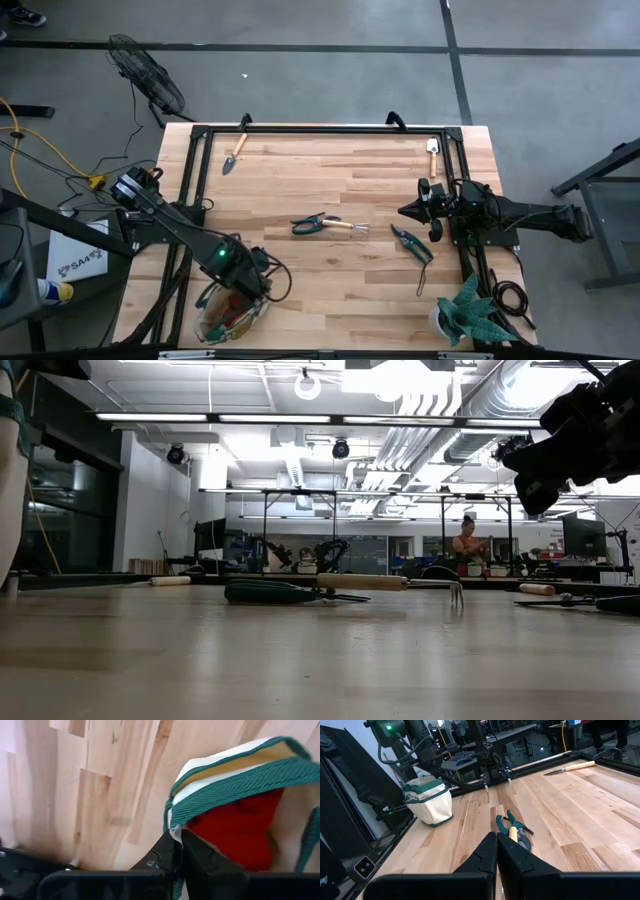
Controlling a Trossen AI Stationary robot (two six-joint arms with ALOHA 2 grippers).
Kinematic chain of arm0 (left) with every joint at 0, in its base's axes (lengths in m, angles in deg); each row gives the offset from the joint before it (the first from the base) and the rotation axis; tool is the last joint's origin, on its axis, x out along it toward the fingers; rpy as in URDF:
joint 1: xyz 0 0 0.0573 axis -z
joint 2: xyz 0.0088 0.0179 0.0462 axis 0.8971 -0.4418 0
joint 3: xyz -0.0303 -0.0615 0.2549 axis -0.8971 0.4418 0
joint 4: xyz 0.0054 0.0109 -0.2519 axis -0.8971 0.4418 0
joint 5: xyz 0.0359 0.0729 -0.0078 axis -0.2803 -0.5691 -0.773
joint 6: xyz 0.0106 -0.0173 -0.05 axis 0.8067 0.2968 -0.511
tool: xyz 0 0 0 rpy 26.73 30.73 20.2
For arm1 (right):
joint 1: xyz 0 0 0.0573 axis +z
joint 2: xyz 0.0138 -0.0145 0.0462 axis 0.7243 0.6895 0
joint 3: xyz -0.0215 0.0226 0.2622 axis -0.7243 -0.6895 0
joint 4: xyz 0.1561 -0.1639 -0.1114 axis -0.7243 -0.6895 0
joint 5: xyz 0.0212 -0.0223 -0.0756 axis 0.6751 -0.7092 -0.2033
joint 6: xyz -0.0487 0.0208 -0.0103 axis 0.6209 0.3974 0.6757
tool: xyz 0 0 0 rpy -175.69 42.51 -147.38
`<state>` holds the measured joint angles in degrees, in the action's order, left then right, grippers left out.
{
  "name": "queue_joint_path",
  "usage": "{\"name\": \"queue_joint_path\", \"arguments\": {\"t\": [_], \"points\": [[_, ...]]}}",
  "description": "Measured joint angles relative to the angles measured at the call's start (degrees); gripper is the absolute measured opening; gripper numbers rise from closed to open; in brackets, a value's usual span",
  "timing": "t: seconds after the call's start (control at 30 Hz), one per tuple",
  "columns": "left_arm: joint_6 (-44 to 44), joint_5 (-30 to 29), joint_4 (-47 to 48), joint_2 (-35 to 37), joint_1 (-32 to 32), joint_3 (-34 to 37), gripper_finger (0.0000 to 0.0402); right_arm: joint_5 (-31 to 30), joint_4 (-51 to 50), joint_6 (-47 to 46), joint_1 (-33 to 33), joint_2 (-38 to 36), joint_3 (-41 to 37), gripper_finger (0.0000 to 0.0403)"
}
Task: Pick & Place Garden tools in Gardening bag
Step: Move the white gardening bag to the middle left of the table
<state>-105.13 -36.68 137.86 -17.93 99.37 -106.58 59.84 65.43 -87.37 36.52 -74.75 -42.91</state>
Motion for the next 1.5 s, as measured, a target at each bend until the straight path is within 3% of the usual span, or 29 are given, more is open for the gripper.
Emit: {"name": "queue_joint_path", "arguments": {"t": [0.2, 0.43, 1.03, 1.3, 1.5], "points": [[5.3, -2.1, 2.9, 0.0, -0.6, 0.0, 0.0006, 0.0, 0.0, 0.0, 0.0, 0.0, 0.0, 0.0002], [9.3, -3.9, 5.4, 0.1, -5.4, 0.0, 0.0003, 0.0, 0.0, 0.0, 0.0, 0.0, 0.0, 0.0003], [36.1, -11.7, 6.8, 0.1, -28.9, 0.0, 0.0001, 0.0, 0.0, 0.0, 0.0, 0.0, 0.0, 0.0003], [52.5, -19.4, 5.2, 0.1, -37.1, 0.0, 0.0003, 0.0, 0.0, 0.0, 0.0, 0.0, 0.0, 0.0003], [72.4, -19.5, -0.1, 0.1, -39.9, 0.0, 0.0004, 0.0, 0.0, 0.0, 0.0, 0.0, 0.0, 0.0003]]}}
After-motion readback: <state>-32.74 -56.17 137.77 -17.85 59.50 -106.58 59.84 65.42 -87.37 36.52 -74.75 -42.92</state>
